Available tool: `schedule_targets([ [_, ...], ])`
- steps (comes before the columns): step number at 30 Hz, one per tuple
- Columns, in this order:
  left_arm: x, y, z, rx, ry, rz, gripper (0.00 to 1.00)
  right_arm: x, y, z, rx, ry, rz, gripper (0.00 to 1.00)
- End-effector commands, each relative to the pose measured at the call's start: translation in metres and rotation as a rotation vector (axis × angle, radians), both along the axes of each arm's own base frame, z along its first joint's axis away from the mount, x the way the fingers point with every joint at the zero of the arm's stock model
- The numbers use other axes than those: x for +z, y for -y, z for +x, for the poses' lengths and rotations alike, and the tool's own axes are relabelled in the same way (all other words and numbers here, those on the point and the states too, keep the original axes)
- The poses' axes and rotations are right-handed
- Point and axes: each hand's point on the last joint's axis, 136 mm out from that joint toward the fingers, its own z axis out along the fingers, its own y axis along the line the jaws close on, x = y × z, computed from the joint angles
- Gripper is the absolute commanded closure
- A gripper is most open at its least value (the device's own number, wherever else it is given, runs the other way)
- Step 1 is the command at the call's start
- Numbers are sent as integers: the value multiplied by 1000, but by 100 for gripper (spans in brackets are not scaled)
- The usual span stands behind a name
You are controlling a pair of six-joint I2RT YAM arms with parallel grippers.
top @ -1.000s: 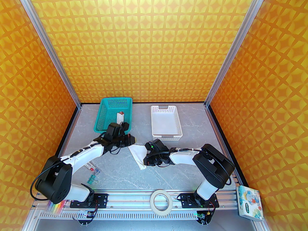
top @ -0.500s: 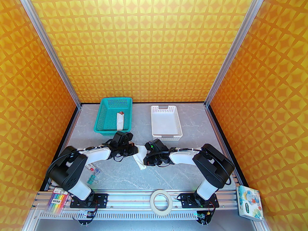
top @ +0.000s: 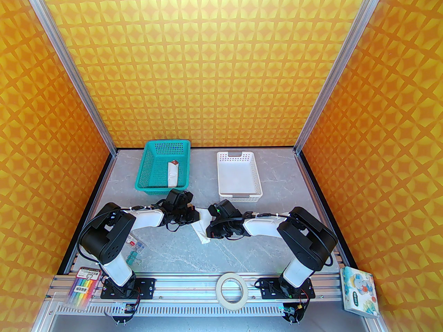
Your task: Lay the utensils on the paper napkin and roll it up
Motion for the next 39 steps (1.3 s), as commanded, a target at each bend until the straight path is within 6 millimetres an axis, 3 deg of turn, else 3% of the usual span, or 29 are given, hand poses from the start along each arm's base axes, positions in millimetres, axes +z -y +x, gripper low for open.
schedule_targets([
  [1, -19, -10, -1, 12, -15, 81, 100, -30, 30, -31, 21, -82, -175, 86],
  [7, -27, -13, -4, 8, -46, 107, 100, -9, 49, -27, 19, -37, -246, 75],
  [12, -26, -13, -4, 7, -45, 107, 100, 32, 57, -13, 18, 38, -237, 74],
  [16, -26, -12, -5, 5, -43, 106, 100, 62, 42, 1, 26, 106, -163, 80],
  [20, -25, -12, -5, 4, -41, 105, 100, 74, 16, 21, -8, 146, -15, 90],
  [23, -25, -12, -5, 3, -40, 107, 100, 73, -3, 34, -33, 139, 92, 94],
  [26, -24, -11, -5, 1, -39, 107, 100, 63, -18, 32, -8, 70, 142, 98],
  [32, -24, -10, -4, 1, -35, 105, 100, 24, -7, 10, 2, -33, 95, 99],
  [39, -23, -10, -4, 0, -33, 106, 100, -7, 3, -13, 20, -119, 21, 100],
])
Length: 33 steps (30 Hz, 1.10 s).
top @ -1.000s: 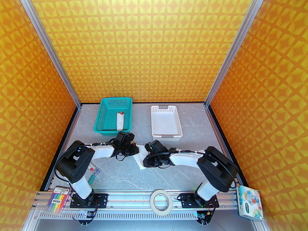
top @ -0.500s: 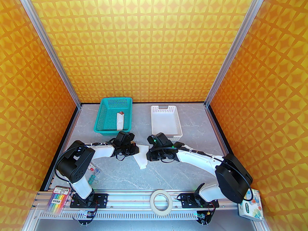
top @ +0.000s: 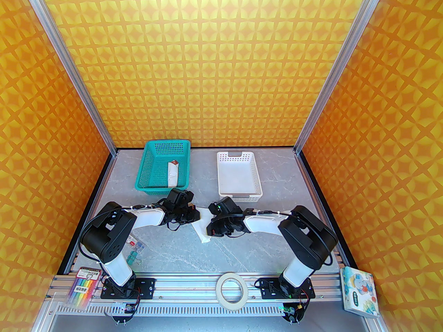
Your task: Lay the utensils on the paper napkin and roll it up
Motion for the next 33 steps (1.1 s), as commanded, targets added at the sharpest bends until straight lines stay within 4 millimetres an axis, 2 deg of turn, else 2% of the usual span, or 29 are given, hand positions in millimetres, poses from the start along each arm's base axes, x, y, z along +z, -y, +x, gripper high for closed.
schedule_targets([
  [1, -22, -12, -8, 8, -40, 90, 100, -15, 4, -17, 15, -59, -32, 100],
  [10, -23, -12, -8, 8, -41, 92, 100, -27, 26, -39, 16, -85, -116, 100],
  [13, -23, -12, -8, 5, -40, 92, 100, -25, 31, -43, 19, -81, -123, 100],
  [16, -23, -13, -8, 6, -40, 94, 100, -13, 32, -40, 22, -52, -122, 100],
  [21, -23, -13, -9, 2, -39, 96, 100, 24, 32, -13, -6, 38, -56, 99],
  [25, -22, -12, -9, 0, -40, 96, 100, 50, 22, 15, -36, 110, 38, 98],
  [28, -21, -12, -9, -2, -35, 95, 100, 54, 10, 33, -47, 137, 73, 99],
  [33, -22, -11, -9, -6, -37, 98, 100, 45, -7, 56, -76, 145, 99, 100],
])
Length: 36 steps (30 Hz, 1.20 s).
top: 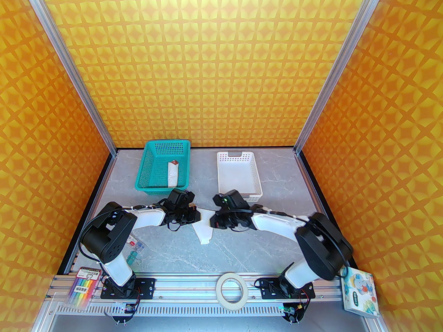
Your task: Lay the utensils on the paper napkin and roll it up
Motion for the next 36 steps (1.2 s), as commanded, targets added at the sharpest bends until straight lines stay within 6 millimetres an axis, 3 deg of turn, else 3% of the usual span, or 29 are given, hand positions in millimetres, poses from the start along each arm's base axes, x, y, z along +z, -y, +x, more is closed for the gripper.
schedule_targets([
  [1, -21, -14, -6, 15, -38, 94, 100, -2, -14, 15, -8, 6, 38, 100],
  [8, -21, -11, -5, 11, -36, 93, 100, -31, -14, 7, 0, -66, 21, 100],
  [22, -20, -10, -5, 8, -37, 94, 100, -23, -21, -5, 47, -54, 56, 100],
  [28, -20, -10, -5, 9, -37, 95, 100, -34, -22, -13, 62, -80, 33, 100],
  [36, -19, -10, -5, 4, -33, 94, 100, -56, -2, -16, 56, -92, -120, 100],
])
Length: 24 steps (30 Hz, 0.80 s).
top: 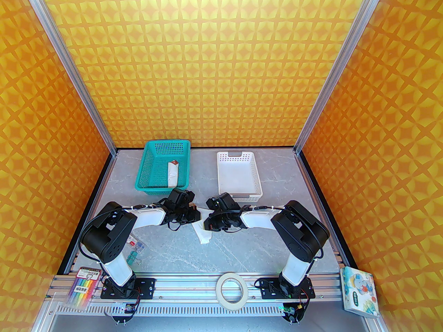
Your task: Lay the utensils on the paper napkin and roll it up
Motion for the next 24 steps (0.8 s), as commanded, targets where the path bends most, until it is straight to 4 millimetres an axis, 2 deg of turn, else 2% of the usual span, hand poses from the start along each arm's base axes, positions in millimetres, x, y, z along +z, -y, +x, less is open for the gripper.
schedule_targets([
  [1, -19, -9, -6, 1, -32, 81, 100, -16, 11, -5, 13, -11, -92, 100],
  [4, -16, -8, -5, 1, -23, 72, 100, -23, 14, -10, 23, -28, -110, 100],
  [7, -3, -2, -1, -4, 1, 37, 99, -33, 17, -16, 37, -51, -146, 100],
  [11, 29, 6, 5, -24, 59, -25, 91, -48, 30, -24, 31, -76, -219, 100],
  [14, 54, 5, 7, -30, 105, -42, 88, -55, 40, -28, 24, -88, -265, 100],
  [19, 78, -19, 3, 12, 130, -48, 84, -60, 48, -32, 23, -104, -311, 100],
  [21, 77, -33, 0, 48, 117, -44, 80, -61, 51, -32, 25, -101, -327, 100],
  [24, 66, -51, -10, 88, 81, -31, 73, -62, 55, -34, 25, -102, -347, 100],
])
